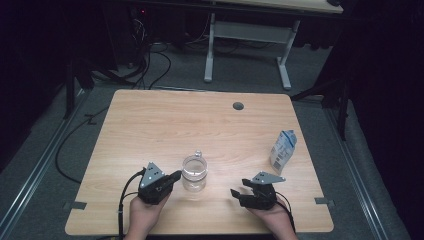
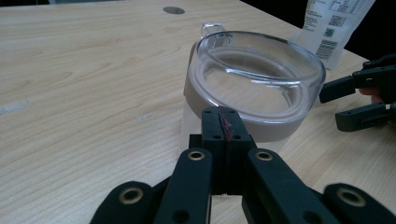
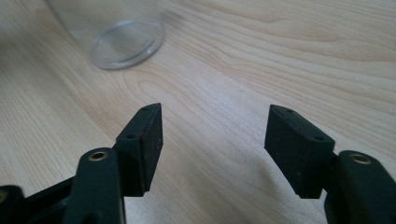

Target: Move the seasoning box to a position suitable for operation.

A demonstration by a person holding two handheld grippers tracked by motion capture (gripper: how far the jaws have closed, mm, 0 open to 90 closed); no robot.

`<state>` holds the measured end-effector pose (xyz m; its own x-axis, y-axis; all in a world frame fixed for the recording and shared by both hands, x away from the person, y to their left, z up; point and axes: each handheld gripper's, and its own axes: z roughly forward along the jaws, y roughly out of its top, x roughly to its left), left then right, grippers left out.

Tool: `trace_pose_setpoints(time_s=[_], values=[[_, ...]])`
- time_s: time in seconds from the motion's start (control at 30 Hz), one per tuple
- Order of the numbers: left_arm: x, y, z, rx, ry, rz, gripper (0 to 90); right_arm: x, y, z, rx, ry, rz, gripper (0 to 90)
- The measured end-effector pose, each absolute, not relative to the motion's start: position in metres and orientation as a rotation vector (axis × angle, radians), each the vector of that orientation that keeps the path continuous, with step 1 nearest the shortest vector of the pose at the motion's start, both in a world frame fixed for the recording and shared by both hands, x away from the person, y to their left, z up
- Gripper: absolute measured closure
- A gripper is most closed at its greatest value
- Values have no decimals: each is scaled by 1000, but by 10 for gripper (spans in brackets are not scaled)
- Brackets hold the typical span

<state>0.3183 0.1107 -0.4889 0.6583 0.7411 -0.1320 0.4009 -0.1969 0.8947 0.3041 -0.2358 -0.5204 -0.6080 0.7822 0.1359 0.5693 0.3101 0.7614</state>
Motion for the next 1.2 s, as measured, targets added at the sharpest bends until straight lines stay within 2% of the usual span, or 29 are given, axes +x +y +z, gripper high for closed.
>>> trace_pose_setpoints(time_s=[0.7,0.83,1.03,1.2], values=[[335,109,-497,1805,982,443,900,305,-239,-518,1227,2292,1179,392],[337,106,-498,1814,971,441,900,304,-238,-519,1240,2252,1134,420],[336,104,-497,1822,958,448,900,305,-241,-519,1265,2202,1130,511],[331,104,-497,1817,954,429,900,305,-243,-519,1251,2199,1112,501]])
